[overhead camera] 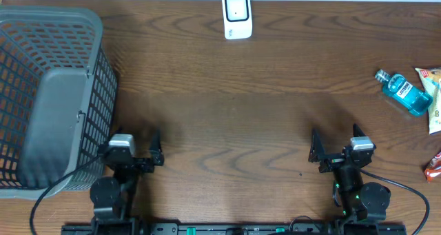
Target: Scan the item barcode
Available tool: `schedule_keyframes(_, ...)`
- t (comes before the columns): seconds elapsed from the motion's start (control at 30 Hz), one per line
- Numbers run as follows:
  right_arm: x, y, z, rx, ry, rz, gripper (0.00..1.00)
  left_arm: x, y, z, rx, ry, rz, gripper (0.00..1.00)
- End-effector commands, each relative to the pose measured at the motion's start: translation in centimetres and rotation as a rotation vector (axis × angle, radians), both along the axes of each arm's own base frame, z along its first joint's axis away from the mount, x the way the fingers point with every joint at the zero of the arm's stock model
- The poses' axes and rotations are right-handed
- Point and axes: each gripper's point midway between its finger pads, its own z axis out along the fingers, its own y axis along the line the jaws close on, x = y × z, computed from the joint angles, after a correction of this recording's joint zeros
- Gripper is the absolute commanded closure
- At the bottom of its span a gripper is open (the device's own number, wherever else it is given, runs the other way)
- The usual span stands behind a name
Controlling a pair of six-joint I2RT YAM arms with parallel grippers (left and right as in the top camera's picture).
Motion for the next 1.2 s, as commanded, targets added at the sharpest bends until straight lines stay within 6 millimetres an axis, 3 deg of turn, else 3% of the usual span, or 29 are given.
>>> schedule_keyframes(0.0, 0.0, -0.1, -0.1, -0.012, 0.001, -0.009, 0.01, 0.0, 2.0, -1.0, -0.063, 0.010, 0.125, 0.02)
schedule_keyframes(0.77, 0.0, -0.1, -0.1, -0.012, 0.001, -0.009, 0.01, -0.1, 2.7, -1.3, -0.058, 0.019, 0.167, 0.02)
schedule_keyframes(1.17, 0.0, -0.1, -0.1, -0.012, 0.001, -0.009, 0.01, -0.1, 1.6, -1.2, 0.044, 0.016, 0.099, 0.02)
